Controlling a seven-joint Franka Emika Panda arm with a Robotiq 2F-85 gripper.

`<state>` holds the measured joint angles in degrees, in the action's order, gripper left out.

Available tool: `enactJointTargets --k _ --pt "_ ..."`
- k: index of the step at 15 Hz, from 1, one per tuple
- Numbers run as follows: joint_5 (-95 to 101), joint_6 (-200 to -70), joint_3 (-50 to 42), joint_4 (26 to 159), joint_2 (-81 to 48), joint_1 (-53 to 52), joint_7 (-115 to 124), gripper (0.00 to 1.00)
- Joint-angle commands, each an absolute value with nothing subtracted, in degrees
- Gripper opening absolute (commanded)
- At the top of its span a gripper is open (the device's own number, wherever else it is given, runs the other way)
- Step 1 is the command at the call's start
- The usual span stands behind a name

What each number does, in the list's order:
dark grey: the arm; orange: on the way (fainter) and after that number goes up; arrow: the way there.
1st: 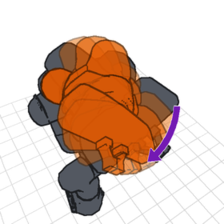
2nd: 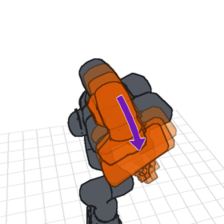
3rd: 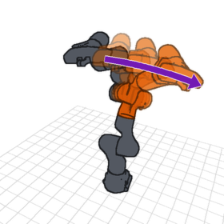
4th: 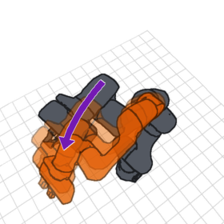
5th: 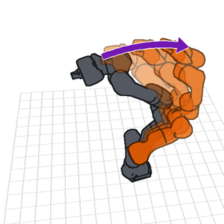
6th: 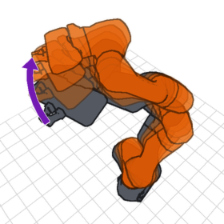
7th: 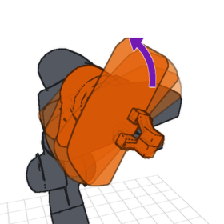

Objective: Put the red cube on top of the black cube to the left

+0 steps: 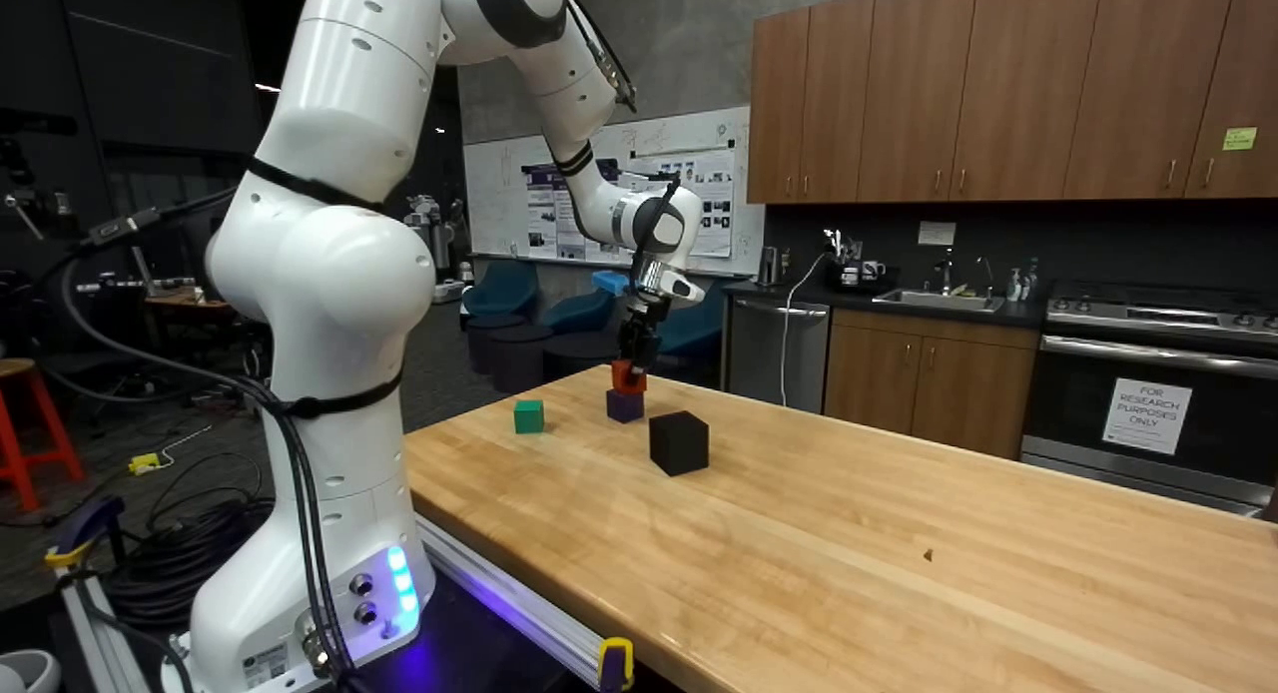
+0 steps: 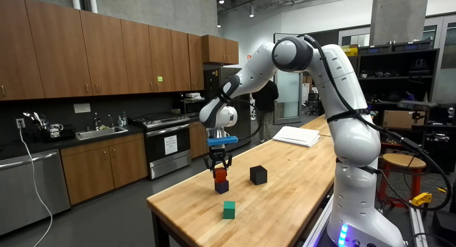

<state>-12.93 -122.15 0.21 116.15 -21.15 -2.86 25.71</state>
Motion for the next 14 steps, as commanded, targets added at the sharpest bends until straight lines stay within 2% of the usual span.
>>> enactJointTargets --k 1,14 --pt "-13.3 -120.8 -0.2 117.2 -19.3 -2.9 25.2 0.30" --pt "-12.1 -118.1 0.0 116.4 -19.5 -2.7 20.7 0.30"
